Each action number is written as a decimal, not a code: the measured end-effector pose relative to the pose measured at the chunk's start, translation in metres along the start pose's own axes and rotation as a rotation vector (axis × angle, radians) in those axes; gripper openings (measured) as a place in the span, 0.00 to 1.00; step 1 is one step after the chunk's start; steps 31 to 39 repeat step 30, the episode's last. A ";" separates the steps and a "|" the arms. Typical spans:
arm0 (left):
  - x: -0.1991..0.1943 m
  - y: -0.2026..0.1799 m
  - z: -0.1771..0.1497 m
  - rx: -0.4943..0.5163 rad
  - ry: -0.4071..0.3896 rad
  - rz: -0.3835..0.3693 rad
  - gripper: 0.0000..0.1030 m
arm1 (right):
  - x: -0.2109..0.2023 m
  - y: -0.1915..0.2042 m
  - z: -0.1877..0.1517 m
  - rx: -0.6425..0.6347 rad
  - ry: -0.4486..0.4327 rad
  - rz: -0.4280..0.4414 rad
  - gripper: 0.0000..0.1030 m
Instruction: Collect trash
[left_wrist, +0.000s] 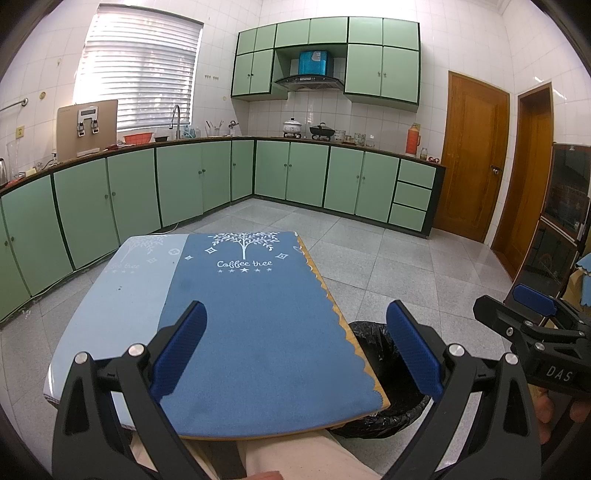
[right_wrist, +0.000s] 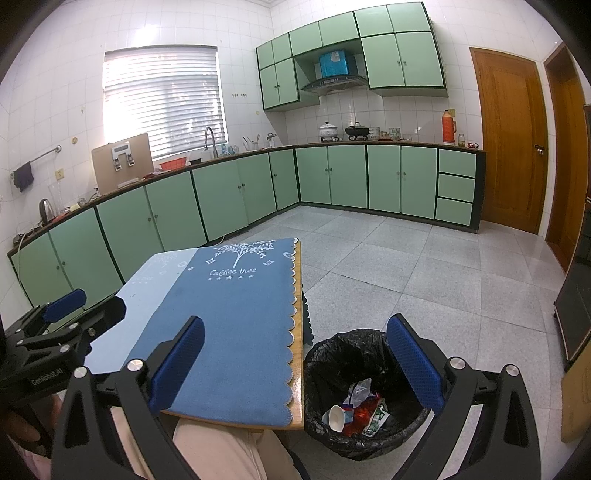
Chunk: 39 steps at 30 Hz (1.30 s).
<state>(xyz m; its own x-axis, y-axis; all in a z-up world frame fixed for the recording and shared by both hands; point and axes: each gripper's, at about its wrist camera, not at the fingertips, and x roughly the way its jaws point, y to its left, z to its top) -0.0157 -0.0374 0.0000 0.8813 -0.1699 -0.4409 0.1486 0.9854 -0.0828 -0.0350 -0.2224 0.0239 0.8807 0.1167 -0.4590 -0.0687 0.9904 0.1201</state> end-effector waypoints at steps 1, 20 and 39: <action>0.000 0.000 0.000 0.000 0.000 0.000 0.92 | 0.000 0.000 0.000 0.000 0.000 0.000 0.94; 0.002 0.001 -0.002 0.000 0.000 0.002 0.92 | 0.004 0.000 -0.003 0.002 0.005 0.000 0.94; 0.003 0.004 -0.001 -0.009 0.004 0.002 0.92 | 0.005 0.000 -0.006 0.000 0.004 0.000 0.94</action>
